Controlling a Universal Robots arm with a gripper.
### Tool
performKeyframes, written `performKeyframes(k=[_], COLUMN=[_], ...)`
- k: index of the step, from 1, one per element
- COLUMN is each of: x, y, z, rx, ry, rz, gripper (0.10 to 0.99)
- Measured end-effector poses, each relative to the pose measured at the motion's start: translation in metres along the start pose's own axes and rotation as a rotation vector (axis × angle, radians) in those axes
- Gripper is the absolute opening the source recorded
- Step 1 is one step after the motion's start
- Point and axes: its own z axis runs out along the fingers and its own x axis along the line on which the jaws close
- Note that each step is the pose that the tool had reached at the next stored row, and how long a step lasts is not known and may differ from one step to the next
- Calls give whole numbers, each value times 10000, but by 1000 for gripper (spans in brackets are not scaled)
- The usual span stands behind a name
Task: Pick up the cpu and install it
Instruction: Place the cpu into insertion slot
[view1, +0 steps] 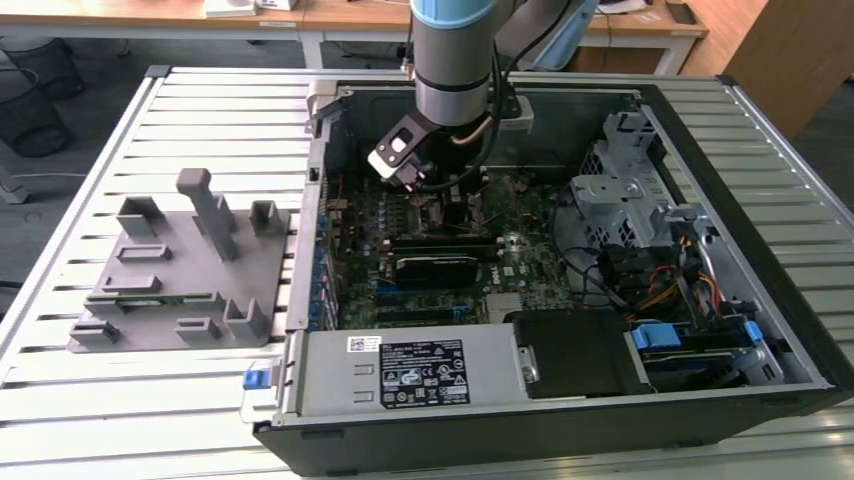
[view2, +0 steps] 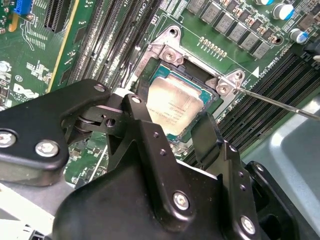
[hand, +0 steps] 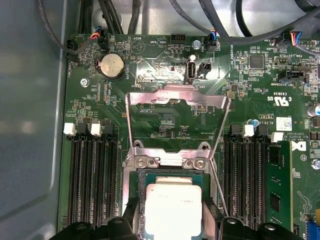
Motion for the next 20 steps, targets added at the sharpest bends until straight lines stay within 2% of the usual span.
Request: performKeyframes(k=[12,17,20], x=[9,10,11], y=[-1,2,6], z=[14,-41,-98], rx=[2,2,4], ry=[40,40,41], rz=[4,4,3], gripper=[612,612,612])
